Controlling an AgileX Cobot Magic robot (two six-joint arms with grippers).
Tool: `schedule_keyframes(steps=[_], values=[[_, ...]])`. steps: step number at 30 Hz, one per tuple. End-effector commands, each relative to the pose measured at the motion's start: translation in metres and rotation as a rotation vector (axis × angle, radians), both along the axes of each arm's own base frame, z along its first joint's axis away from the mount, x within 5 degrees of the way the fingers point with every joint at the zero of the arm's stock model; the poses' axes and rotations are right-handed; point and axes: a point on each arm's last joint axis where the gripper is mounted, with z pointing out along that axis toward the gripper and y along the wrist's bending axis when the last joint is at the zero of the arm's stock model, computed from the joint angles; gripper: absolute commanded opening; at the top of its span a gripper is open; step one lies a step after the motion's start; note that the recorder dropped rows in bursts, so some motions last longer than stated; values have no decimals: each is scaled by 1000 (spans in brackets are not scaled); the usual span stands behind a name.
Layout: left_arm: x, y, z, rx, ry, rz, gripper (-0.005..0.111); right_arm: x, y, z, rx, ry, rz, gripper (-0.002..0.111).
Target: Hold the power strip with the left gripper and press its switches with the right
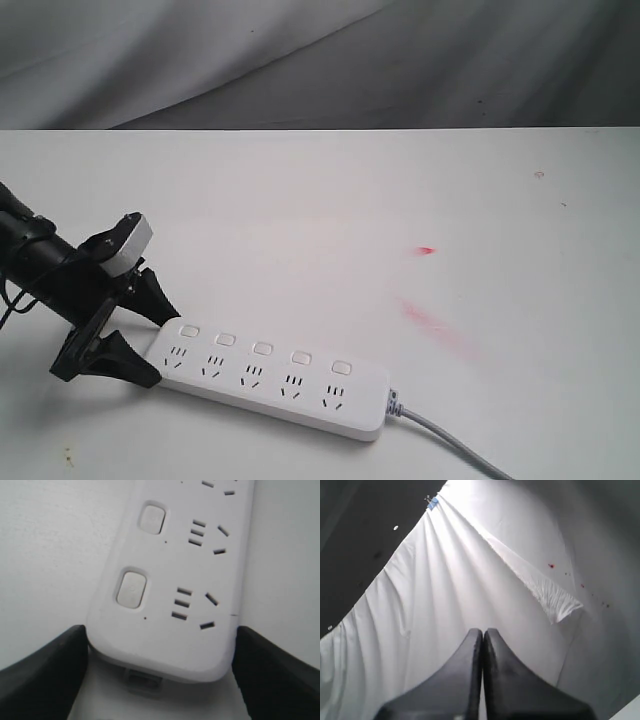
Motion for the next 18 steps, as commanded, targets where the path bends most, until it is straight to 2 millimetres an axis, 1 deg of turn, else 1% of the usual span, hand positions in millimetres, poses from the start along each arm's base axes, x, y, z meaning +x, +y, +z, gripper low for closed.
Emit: schedule_keyframes(steps=[1, 3, 4, 5, 8, 11, 12, 13, 14, 15, 17, 18], values=[[-3, 2, -8, 52, 9, -12, 64, 3, 0, -9, 152, 24, 35, 0], [-3, 2, -8, 52, 9, -12, 64, 2, -3, -9, 158, 23, -2, 0], [-3, 2, -8, 52, 9, -12, 64, 2, -3, -9, 129, 21, -10, 0], [-3, 2, -8, 52, 9, -12, 64, 2, -2, -8, 52, 16, -25, 0], [-3, 2, -8, 52, 9, -12, 64, 2, 10, -9, -312, 17, -9, 0], [-3, 2, -8, 52, 9, -12, 64, 3, 22, -20, -636, 85, 64, 0], [-3, 2, -8, 52, 9, -12, 64, 3, 24, -23, -689, 110, 75, 0], [-3, 2, -8, 52, 9, -12, 64, 4, 24, -30, -733, 186, 85, 0], [-3, 2, -8, 52, 9, -12, 64, 5, 23, -33, -713, 228, 80, 0], [-3, 2, -8, 52, 9, -12, 64, 6, 18, -38, -654, 312, 37, 0], [-3, 2, -8, 52, 9, -12, 64, 6, 12, -43, -643, 385, -21, 0], [-3, 2, -8, 52, 9, -12, 64, 6, 12, -43, -653, 390, -29, 0]])
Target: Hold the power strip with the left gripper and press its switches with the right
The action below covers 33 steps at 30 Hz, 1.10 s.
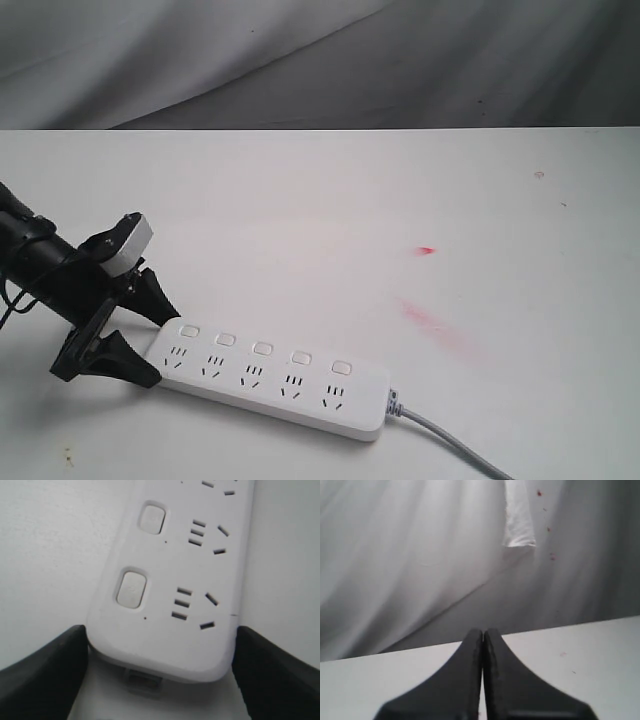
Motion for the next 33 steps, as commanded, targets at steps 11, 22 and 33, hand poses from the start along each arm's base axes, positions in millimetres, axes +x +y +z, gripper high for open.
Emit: schedule_keyframes(steps=[11, 22, 33], values=[[-3, 2, -8, 52, 9, -12, 64, 13, -12, -71, -128, 221, -121, 0], [-3, 2, -8, 52, 9, -12, 64, 7, -13, -114, -114, 176, -142, 0], [-3, 2, -8, 53, 8, -11, 64, 4, -14, -120, -185, 230, -141, 0]])
